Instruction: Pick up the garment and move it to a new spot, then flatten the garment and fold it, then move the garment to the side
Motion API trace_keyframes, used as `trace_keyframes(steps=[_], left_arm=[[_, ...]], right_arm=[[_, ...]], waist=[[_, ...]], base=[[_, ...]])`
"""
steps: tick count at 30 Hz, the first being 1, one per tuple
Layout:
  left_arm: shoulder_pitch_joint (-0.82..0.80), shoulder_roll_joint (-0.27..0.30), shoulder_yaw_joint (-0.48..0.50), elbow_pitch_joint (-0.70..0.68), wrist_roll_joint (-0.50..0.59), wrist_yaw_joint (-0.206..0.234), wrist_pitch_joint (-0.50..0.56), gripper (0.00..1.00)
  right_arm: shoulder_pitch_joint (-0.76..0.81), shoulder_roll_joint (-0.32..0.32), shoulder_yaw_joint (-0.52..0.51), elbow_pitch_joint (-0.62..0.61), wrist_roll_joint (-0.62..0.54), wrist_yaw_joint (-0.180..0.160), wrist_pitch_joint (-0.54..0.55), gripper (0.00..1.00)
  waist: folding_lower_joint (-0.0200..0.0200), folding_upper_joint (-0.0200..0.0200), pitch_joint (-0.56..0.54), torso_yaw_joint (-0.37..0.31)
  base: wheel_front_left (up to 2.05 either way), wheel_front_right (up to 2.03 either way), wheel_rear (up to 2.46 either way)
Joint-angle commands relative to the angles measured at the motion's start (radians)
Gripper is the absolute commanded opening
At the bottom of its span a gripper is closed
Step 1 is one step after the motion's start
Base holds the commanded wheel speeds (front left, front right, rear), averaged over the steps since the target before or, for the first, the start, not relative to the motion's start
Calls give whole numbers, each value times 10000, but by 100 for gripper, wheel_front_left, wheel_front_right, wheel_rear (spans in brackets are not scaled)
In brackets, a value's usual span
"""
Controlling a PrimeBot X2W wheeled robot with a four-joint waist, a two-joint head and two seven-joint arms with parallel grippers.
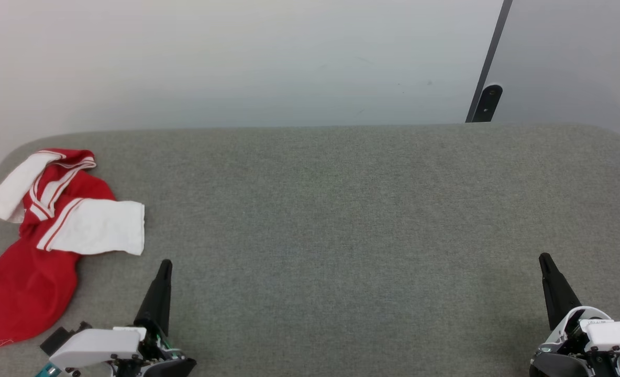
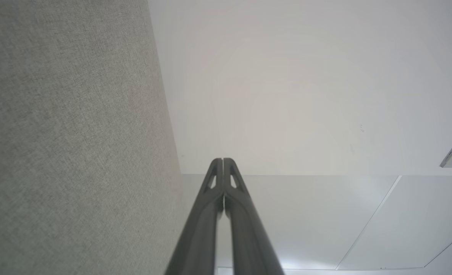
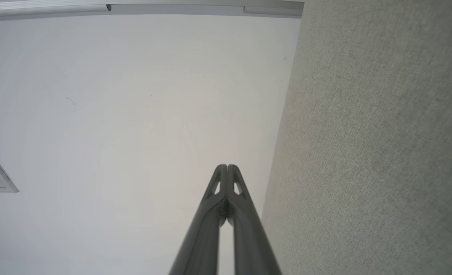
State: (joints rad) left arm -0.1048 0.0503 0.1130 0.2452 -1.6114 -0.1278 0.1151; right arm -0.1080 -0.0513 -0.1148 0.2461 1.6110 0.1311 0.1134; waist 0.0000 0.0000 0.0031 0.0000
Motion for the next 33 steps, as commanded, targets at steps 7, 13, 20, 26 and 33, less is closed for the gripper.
trace_keyframes(steps=[7, 13, 20, 26, 33], left_arm=[[-108, -7, 19, 5, -32, -61, 6, 0], [-108, -7, 21, 5, -32, -61, 6, 0], [-108, -7, 21, 5, -32, -61, 6, 0], [-108, -7, 21, 5, -32, -61, 6, 0], [-108, -7, 21, 5, -32, -61, 6, 0]], right_arm=[[-32, 30, 14, -1, 40, -9, -10, 0], [-32, 30, 14, -1, 40, -8, -10, 0], [-32, 30, 14, -1, 40, -8, -12, 0], [-32, 30, 14, -1, 40, -8, -10, 0], [-32, 30, 14, -1, 40, -8, -10, 0]], waist=[[0, 0, 0, 0], [0, 0, 0, 0], [0, 0, 0, 0], [0, 0, 0, 0], [0, 0, 0, 0]], base=[[0, 0, 0], [0, 0, 0], [0, 0, 0], [0, 0, 0], [0, 0, 0]])
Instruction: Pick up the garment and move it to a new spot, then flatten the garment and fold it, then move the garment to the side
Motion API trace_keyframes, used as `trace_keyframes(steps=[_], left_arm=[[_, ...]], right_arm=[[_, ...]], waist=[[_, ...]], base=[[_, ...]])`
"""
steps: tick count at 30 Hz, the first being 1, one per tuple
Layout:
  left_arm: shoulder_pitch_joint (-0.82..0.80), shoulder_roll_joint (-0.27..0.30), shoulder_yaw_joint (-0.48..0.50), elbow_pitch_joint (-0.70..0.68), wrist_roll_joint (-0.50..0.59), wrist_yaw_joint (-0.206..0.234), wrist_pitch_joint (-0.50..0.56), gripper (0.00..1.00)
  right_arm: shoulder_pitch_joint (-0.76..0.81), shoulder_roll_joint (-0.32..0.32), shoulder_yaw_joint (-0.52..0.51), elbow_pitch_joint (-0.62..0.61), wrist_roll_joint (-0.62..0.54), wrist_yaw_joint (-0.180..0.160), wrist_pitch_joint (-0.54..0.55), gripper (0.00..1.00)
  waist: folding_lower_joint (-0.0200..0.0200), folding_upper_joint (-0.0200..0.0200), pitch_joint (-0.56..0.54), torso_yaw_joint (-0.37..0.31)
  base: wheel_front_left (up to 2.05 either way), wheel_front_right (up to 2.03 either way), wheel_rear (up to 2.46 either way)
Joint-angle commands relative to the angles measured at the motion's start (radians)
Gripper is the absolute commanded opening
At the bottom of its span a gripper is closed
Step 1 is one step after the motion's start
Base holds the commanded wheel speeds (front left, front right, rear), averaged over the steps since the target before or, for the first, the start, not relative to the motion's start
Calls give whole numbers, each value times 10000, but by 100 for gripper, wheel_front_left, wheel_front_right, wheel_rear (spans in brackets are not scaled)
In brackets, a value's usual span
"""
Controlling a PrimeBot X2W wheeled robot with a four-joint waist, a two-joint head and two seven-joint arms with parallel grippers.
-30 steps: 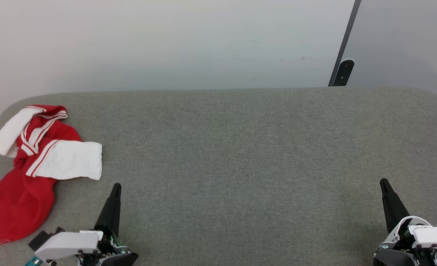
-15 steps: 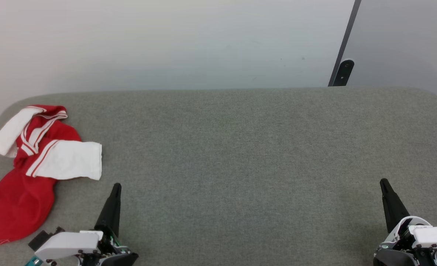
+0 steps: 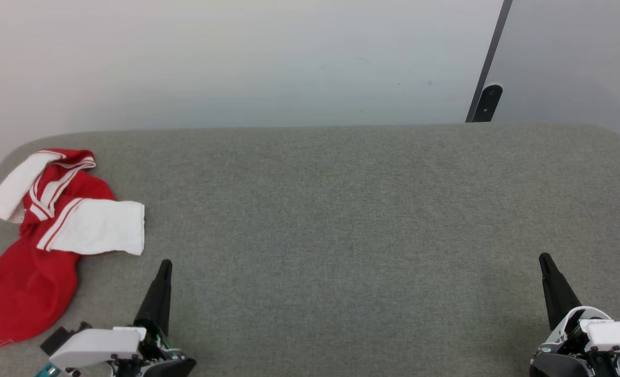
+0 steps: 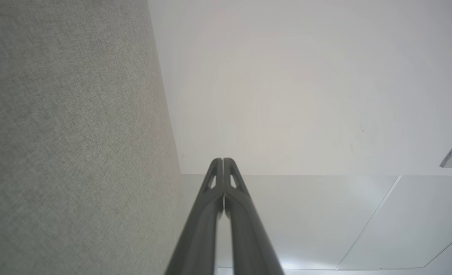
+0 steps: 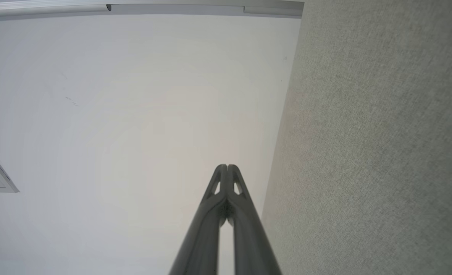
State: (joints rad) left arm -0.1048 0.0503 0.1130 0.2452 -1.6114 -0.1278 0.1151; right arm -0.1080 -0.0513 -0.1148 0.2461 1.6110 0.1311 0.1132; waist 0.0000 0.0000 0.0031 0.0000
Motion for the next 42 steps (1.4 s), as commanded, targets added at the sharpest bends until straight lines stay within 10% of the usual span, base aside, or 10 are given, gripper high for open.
trace_keyframes(steps=[1, 2, 3, 17, 42], left_arm=[[0, 0, 0, -1, 1, 0, -1, 100], [30, -5, -7, 27, 14, 2, -11, 0], [106, -25, -13, 128, 9, 6, -12, 100], [545, 104, -457, 19, 914, 0, -590, 100], [1152, -7, -716, -460, 6443, 134, -1627, 100]], right_arm=[[0, 0, 0, 0, 0, 2, 2, 100], [14, 0, 5, 36, -7, 2, -3, 0], [67, 10, 2, 144, -5, 2, 0, 100], [543, -96, 424, 49, -753, 0, -566, 100], [868, -333, 1215, -14, -6145, -1, -1613, 100]], waist=[[0, 0, 0, 0], [0, 0, 0, 0], [0, 0, 0, 0], [0, 0, -4, 20], [0, 0, -27, 38]], base=[[0, 0, 0], [0, 0, 0], [0, 0, 0], [0, 0, 0], [0, 0, 0]])
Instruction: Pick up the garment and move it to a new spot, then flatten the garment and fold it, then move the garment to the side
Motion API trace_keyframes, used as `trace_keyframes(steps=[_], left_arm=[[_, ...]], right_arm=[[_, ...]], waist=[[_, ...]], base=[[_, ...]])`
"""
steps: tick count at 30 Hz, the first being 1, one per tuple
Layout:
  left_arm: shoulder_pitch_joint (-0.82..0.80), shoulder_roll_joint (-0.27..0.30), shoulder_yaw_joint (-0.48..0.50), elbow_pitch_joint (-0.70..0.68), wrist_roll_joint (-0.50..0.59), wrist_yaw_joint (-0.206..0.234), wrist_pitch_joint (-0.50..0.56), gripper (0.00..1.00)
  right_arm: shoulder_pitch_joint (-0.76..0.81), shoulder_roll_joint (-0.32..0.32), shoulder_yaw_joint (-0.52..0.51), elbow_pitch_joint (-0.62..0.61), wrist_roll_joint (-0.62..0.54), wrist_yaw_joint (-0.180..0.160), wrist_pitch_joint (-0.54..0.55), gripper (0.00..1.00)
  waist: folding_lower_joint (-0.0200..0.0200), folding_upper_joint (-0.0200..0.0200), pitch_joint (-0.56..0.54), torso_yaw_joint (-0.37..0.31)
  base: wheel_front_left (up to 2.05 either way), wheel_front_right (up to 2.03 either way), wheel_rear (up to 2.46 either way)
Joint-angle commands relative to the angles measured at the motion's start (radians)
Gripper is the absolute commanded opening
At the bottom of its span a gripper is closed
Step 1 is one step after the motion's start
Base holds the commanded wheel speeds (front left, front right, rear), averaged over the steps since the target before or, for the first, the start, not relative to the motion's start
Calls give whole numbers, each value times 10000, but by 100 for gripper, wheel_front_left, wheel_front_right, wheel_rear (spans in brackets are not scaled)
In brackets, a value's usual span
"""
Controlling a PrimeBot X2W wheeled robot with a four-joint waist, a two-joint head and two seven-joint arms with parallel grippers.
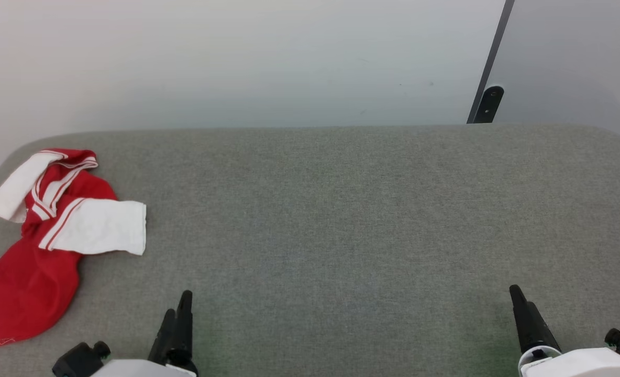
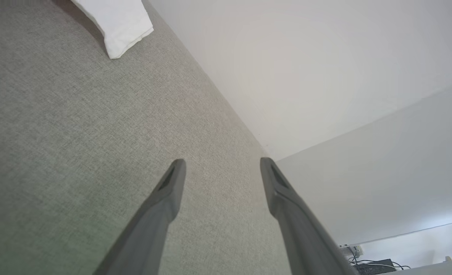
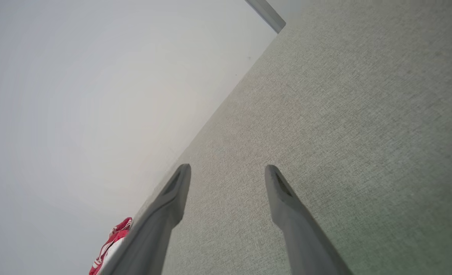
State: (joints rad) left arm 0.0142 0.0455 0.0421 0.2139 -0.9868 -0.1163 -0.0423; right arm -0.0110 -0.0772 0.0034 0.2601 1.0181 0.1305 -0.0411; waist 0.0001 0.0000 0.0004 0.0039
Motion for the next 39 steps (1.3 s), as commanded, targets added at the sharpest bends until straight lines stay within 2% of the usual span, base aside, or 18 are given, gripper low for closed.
trace_keyframes(steps=[1, 14, 39], left_arm=[[-22, 40, -15, -157, 388, 34, -88, 100], [229, 34, -211, -566, 2413, 152, -522, 100], [623, 46, -438, -792, 5158, 185, -1220, 100]], right_arm=[[-100, -74, 67, -164, -368, 5, -99, 100], [32, -158, 324, -217, -2138, 5, -455, 100], [357, -126, 590, -394, -4206, 5, -1083, 100]], waist=[[-1, 0, -3, -3], [-1, 0, -23, 7], [-1, 0, -5, -82]], base=[[0, 0, 0], [0, 0, 0], [0, 0, 0]])
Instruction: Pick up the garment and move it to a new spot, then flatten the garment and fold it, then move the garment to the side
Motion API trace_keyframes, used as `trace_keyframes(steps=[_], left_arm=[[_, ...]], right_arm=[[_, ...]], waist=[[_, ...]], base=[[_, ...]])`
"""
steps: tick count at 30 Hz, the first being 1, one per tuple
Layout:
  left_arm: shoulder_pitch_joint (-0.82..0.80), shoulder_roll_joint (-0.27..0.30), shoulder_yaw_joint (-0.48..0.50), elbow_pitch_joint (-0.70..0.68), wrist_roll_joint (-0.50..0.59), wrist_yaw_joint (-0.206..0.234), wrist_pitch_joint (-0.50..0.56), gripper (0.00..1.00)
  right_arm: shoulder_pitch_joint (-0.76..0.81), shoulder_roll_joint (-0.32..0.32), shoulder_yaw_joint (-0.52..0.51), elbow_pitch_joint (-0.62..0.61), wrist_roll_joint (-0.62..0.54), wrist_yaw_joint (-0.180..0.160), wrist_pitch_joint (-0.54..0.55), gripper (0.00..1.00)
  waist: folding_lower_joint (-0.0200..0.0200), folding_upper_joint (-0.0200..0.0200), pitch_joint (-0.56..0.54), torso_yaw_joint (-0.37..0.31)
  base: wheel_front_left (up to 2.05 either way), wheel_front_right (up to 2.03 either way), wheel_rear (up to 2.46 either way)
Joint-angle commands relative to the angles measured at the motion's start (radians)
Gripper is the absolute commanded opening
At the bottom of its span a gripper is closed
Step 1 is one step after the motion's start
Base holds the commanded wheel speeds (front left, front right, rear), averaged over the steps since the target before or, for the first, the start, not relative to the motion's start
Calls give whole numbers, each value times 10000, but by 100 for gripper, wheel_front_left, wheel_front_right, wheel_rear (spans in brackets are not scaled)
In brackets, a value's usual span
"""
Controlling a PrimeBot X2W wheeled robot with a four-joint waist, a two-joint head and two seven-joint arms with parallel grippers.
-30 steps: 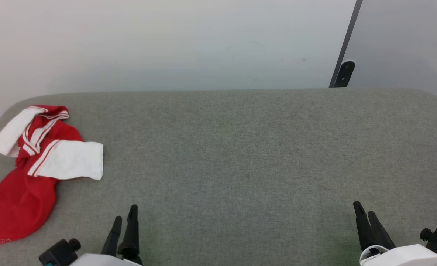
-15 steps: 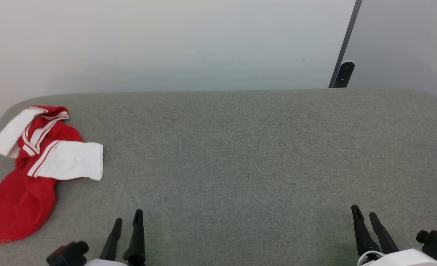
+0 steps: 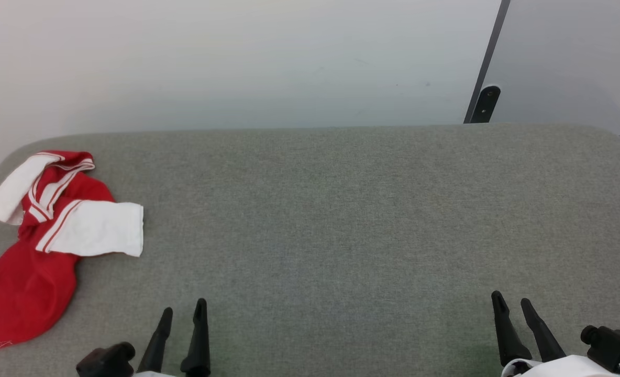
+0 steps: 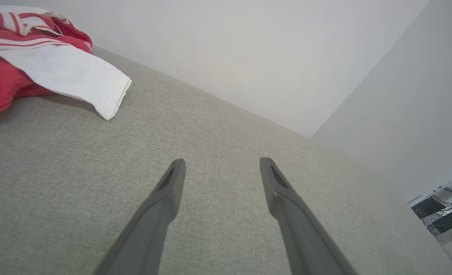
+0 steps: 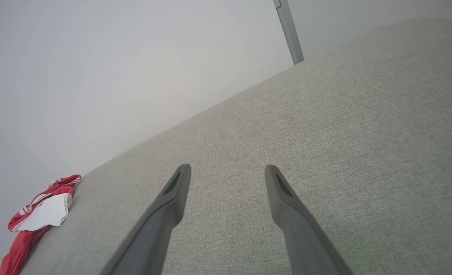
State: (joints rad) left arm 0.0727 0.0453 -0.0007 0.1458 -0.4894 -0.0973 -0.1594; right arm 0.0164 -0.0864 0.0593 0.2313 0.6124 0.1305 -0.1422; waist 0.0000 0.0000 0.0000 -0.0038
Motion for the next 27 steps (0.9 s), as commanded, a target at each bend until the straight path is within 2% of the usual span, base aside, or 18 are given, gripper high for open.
trace_keyframes(steps=[1, 27], left_arm=[[57, 48, -20, -123, 282, -2, -79, 100], [410, 64, -136, -383, 2206, 18, -641, 100]], right_arm=[[91, -38, 42, -111, -227, 5, -102, 100], [331, 17, 210, -256, -1646, 4, -670, 100]], waist=[[0, 0, -3, -13], [0, 0, 3, -64]], base=[[0, 0, 0], [0, 0, 0]])
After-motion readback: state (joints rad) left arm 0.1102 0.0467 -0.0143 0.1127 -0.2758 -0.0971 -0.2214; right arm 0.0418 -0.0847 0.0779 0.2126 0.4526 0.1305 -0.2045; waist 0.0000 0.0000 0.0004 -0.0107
